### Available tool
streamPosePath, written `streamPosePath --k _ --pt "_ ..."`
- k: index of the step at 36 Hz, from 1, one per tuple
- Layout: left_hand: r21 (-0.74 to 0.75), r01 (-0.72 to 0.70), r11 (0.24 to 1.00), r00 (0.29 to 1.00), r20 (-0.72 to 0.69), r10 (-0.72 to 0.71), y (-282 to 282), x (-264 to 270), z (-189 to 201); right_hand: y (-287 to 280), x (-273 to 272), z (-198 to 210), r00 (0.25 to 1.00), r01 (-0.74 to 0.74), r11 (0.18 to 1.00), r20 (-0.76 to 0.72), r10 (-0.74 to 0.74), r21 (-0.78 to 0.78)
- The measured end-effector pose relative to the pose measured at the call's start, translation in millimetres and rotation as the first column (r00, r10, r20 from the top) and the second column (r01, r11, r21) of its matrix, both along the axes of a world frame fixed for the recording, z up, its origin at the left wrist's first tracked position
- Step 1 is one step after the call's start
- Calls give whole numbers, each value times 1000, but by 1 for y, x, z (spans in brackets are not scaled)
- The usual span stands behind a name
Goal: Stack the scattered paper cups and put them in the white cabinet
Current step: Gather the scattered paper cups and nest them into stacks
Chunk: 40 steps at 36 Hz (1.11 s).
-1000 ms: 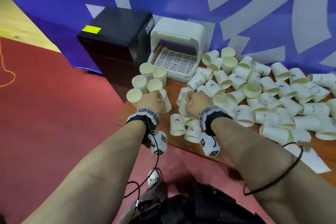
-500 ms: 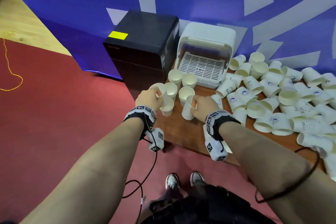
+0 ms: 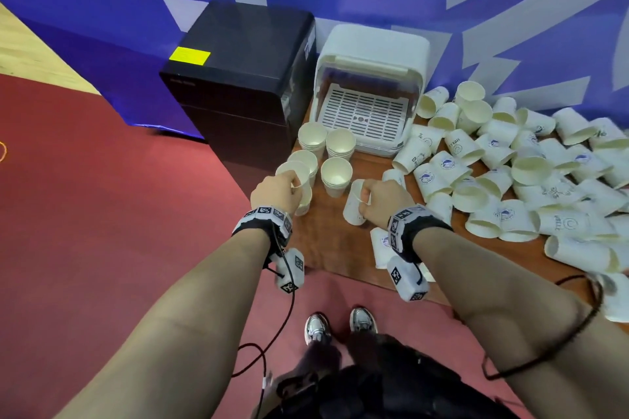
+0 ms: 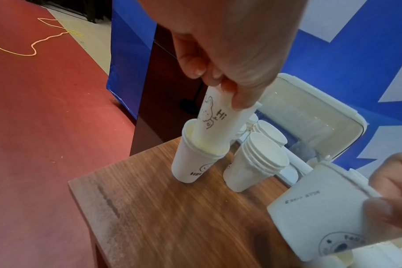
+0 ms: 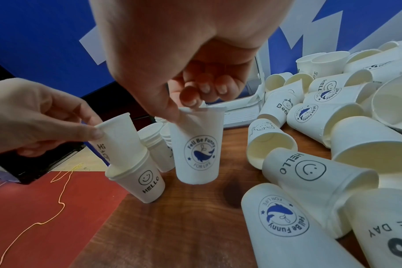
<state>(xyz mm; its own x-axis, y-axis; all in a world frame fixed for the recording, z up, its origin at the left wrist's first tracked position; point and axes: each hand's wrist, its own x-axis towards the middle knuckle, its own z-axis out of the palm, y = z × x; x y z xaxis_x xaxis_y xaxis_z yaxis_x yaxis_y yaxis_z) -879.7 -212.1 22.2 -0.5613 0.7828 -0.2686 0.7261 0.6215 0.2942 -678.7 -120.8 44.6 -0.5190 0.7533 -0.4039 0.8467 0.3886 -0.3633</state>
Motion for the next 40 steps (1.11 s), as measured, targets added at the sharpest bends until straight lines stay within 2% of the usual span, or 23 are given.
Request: streamPosePath --k 7,15,22,29,34,40 --pt "-128 25 991 999 34 -21 -5 2 -13 5 -13 4 996 -15 1000 -90 15 7" --pt "-124 -62 990 997 36 67 -17 -6 -11 0 -70 26 957 -205 954 -158 242 220" --pt "-111 -179 978 979 83 189 -44 -20 -10 -14 -104 16 909 -404 882 2 416 241" --pt "-151 -236 960 966 67 248 -67 -36 -14 -23 -105 -3 839 -540 824 182 513 170" --pt "-78 -240 968 967 68 246 -57 -36 -7 -19 -96 -3 867 -494 852 167 469 174" --pt "12 -83 996 995 57 82 -19 -14 2 -6 -72 3 940 -333 930 134 314 158"
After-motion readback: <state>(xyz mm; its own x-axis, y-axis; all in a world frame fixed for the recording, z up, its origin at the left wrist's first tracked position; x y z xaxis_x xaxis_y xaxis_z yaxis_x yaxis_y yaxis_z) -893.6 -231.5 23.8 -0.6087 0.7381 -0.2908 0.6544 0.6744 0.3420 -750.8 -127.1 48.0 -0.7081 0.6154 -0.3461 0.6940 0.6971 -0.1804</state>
